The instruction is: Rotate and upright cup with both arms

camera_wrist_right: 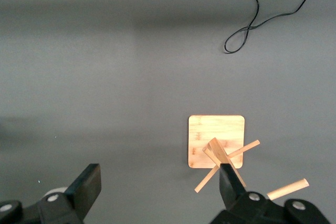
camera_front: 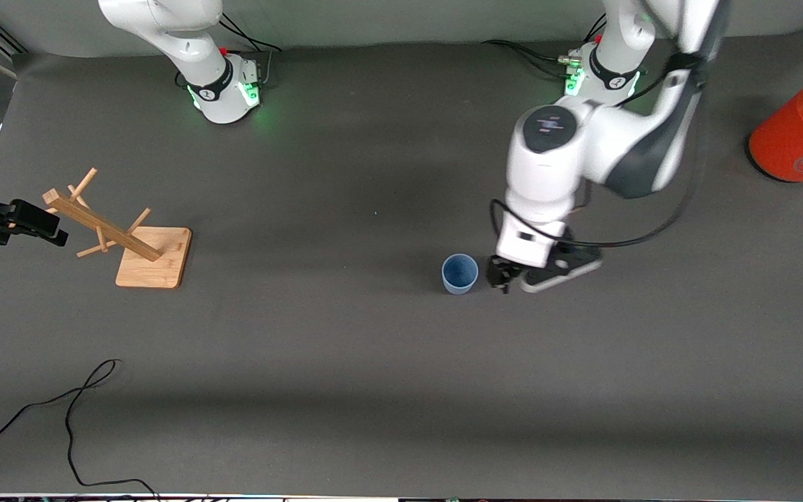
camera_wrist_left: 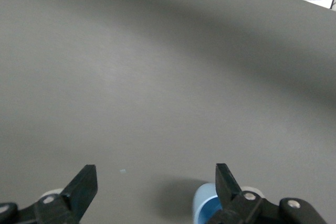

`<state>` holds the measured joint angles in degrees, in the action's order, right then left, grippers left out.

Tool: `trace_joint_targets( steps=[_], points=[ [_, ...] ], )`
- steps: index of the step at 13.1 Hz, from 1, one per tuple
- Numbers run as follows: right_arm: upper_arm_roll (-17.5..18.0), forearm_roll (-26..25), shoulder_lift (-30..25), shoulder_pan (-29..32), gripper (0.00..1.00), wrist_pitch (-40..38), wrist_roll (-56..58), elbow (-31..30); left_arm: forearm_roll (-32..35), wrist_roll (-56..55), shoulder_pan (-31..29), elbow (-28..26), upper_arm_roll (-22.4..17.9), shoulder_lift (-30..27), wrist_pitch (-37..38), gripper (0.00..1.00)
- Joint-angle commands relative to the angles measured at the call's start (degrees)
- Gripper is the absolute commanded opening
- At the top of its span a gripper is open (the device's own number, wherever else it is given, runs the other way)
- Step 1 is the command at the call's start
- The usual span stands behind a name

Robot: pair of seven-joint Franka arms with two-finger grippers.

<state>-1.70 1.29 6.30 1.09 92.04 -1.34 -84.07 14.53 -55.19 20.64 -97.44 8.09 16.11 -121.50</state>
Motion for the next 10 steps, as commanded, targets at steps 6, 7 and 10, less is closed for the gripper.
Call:
trace_joint_targets(
  steps=[6, 7, 10],
  points=[
    [0.0, 0.6, -0.6, 0.1, 1.00, 0.2, 1.3, -0.4, -7.1, 26.4, -14.9, 15.7, 0.7, 0.2, 24.6, 1.00],
    [0.0, 0.6, -0.6, 0.1, 1.00, 0.2, 1.3, -0.4, -7.3, 27.8, -16.4, 15.7, 0.7, -0.7, 25.8, 1.00],
    [0.1, 0.6, -0.6, 0.1, 1.00, 0.2, 1.3, -0.4, -8.6, 33.1, -20.2, 14.9, 0.7, -2.7, 26.0, 1.00]
  ],
)
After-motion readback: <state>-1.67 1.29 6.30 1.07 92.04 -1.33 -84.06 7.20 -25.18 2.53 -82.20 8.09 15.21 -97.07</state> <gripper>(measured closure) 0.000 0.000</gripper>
